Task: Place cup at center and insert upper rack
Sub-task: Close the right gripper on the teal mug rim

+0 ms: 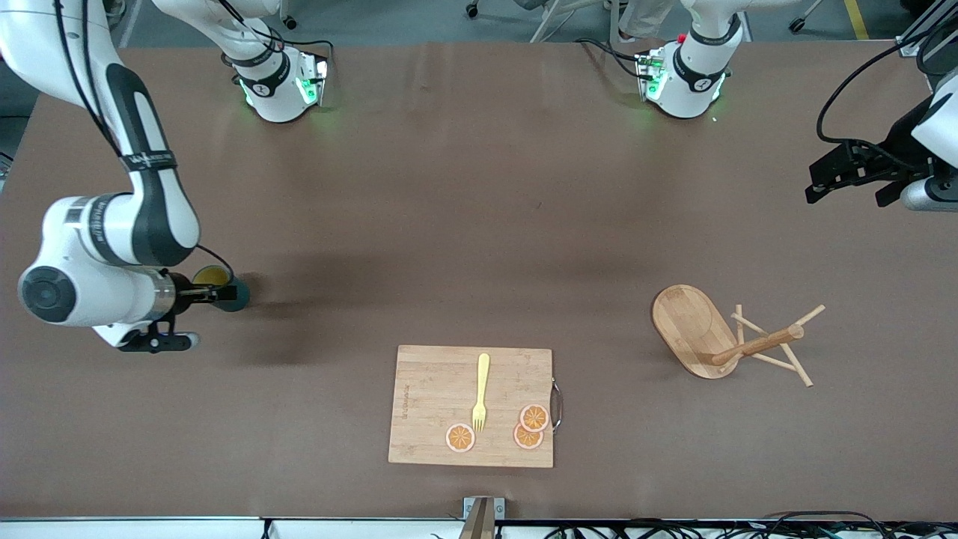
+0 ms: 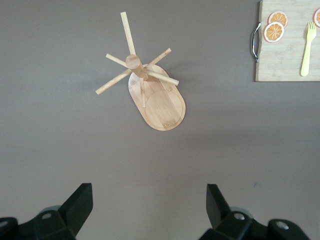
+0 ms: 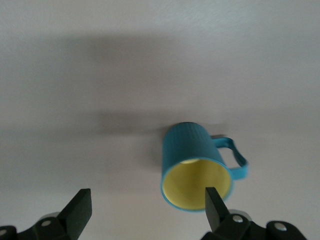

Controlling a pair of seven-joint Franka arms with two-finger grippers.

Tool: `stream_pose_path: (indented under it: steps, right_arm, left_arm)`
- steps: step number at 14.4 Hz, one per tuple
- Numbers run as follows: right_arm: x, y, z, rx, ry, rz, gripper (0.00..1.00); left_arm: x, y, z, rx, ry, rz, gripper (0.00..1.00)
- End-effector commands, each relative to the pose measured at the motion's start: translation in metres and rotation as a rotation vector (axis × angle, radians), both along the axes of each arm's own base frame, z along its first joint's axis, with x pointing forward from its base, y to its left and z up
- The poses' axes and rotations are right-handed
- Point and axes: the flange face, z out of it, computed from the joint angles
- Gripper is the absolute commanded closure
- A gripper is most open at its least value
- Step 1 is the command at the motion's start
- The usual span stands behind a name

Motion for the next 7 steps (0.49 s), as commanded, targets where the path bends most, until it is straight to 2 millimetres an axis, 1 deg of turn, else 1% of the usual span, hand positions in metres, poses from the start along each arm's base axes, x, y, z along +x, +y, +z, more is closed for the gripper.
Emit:
stream_pose_path:
  steps: [1,2,5,7]
  right_arm:
    - [-0.015,-0.006,-0.018,-0.001,0.009,-0.017,0.0]
    - [-0.016,-0.008,-0.02,0.0,0.013,-0.021,0.0]
    - [-0.031,-0.015,-0.041,-0.001,0.049,-0.035,0.01]
    - [-0.035,-0.015,-0.046,-0.001,0.061,-0.039,0.06]
  left_arm:
    - [-0.002,0.0,0.005,-0.005,-0.014,-0.011,0.0]
    - [-0.002,0.0,0.005,-0.005,-0.014,-0.011,0.0]
    - [-0.001,0.001,0.005,-0.005,-0.015,-0.01,0.0]
    - [-0.001,0.001,0.005,-0.005,-0.015,-0.01,0.0]
